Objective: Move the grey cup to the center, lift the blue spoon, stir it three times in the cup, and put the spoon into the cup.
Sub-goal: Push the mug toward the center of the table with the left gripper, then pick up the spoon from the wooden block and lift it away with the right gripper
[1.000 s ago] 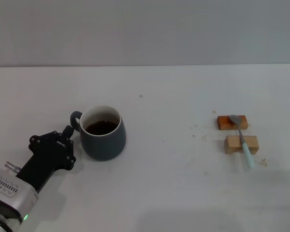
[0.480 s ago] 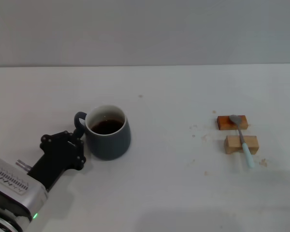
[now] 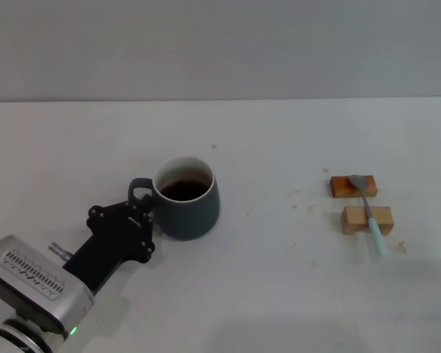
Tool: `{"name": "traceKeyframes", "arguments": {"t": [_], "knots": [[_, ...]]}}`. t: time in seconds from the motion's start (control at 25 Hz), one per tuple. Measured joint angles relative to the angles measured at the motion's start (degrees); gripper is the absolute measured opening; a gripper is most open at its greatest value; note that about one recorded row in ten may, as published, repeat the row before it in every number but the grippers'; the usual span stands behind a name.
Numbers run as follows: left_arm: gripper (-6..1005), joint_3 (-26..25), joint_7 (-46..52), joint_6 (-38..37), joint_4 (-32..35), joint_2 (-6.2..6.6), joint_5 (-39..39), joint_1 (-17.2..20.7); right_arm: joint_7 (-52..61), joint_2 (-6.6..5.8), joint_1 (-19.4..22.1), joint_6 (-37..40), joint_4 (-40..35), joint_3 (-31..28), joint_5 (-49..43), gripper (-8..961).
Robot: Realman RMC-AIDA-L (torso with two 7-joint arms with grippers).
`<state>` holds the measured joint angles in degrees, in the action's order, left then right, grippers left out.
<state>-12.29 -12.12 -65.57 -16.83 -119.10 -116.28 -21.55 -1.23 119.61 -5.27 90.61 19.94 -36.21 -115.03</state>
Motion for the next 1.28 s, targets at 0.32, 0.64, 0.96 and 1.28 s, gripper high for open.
{"name": "traceKeyframes", "arguments": {"t": [0.32,0.64,0.96,1.28], "knots": [[-2,1.58,0.0,0.01,-0.11,0.07,-0.01,-0.62,0.0,0.0,0.0,0.0,-0.08,0.0,-0.06,743],[-2,1.65,0.0,-0.43,0.05,0.22,0.0,-0.31,0.0,0.08,0.0,0.0,-0.08,0.02,-0.18,743],[-2,0.45,0.04,-5.78,0.18,0.46,0.45,4.12,0.0,0.06,1.51,0.84,0.91,4.28,0.0,743],[-2,-6.8,1.64,-14.71,-0.36,0.59,0.65,12.17,-0.01,0.11,2.2,1.97,2.24,10.98,0.08,742]]}}
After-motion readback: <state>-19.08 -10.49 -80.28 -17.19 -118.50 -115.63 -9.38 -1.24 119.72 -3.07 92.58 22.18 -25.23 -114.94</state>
